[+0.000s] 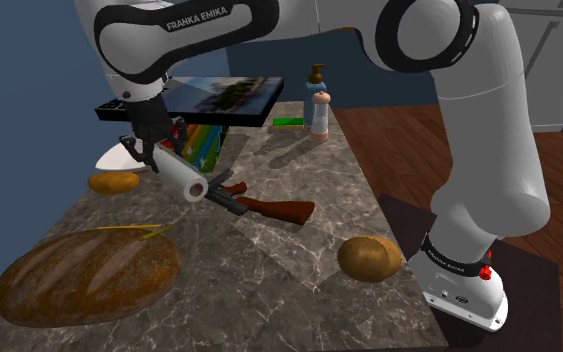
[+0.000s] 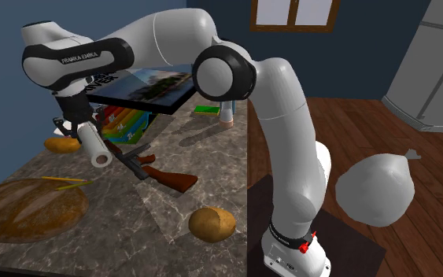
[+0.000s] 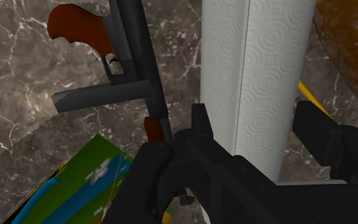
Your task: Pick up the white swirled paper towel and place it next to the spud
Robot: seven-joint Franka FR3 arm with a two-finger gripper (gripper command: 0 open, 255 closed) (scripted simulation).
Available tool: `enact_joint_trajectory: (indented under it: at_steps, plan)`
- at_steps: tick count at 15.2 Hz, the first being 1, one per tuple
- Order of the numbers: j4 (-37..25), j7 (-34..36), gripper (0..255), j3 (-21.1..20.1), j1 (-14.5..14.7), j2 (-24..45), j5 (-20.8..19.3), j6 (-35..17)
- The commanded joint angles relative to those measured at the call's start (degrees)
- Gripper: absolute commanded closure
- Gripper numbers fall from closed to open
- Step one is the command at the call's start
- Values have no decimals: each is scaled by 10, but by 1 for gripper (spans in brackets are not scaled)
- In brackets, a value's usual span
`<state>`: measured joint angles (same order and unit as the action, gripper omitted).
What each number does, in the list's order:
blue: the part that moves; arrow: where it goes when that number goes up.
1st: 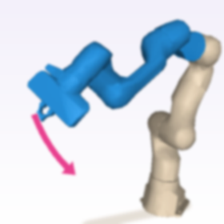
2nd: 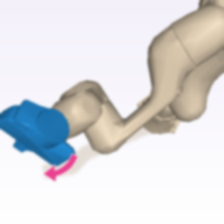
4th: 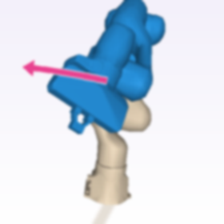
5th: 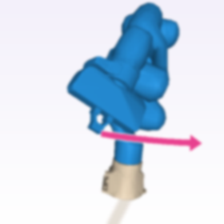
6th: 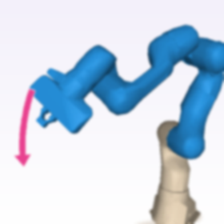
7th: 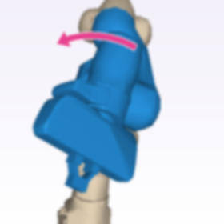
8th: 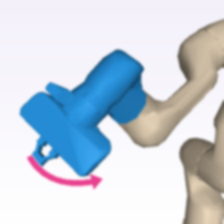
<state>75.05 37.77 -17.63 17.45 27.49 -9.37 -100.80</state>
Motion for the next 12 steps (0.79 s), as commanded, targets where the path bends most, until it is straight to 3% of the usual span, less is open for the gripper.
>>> enact_joint_trajectory:
  at_steps: [1,12]
  plan:
    - [11,1,255,0,0,3,-1,-14]
    - [79,8,255,4,-4,14,-7,-92]
